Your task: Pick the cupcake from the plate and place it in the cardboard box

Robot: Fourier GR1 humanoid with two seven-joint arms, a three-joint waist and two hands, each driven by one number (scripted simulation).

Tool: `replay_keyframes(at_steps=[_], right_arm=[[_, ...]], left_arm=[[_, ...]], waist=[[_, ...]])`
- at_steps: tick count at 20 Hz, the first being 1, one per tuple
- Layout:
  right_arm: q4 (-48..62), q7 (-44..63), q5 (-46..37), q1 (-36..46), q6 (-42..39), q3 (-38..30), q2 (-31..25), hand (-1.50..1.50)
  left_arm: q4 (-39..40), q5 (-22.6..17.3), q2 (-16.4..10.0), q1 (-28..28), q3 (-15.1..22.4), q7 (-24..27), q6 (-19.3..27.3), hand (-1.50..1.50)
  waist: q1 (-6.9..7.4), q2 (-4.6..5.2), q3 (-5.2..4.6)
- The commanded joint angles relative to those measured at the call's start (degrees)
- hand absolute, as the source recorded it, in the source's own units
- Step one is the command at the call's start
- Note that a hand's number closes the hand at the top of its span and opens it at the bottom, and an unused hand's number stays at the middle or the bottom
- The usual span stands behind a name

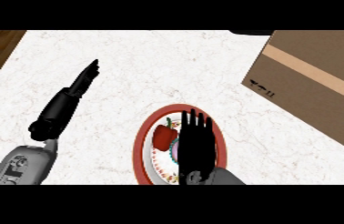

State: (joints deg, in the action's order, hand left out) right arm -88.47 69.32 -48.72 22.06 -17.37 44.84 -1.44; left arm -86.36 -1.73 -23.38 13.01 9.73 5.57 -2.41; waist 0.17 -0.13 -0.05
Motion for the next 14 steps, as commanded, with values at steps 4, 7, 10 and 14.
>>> replay_keyframes(at_steps=[4,7,10,14], right_arm=[[7.65,7.15,2.64,6.04,1.22,0.92,1.37,1.50],[2.37,-0.62,-4.41,0.63,0.17,2.01,-1.54,1.50],[5.34,-1.42,-9.95,0.21,2.69,3.56,0.77,1.50],[5.99,0.35,-11.05,2.51,4.36,6.06,1.36,1.50]], left_arm=[[-0.12,-0.35,0.41,1.50,-1.85,-0.95,-2.18,0.00],[-1.07,0.87,1.01,0.81,-2.82,-1.96,-1.55,0.00],[0.98,1.33,2.57,3.99,-2.63,-2.41,-1.57,0.00],[-0.38,2.21,2.17,2.69,-2.87,-3.77,-2.87,0.00]], waist=[[0.46,0.19,0.03],[-0.22,0.05,0.05],[-0.38,0.09,0.05],[0.09,0.07,0.05]])
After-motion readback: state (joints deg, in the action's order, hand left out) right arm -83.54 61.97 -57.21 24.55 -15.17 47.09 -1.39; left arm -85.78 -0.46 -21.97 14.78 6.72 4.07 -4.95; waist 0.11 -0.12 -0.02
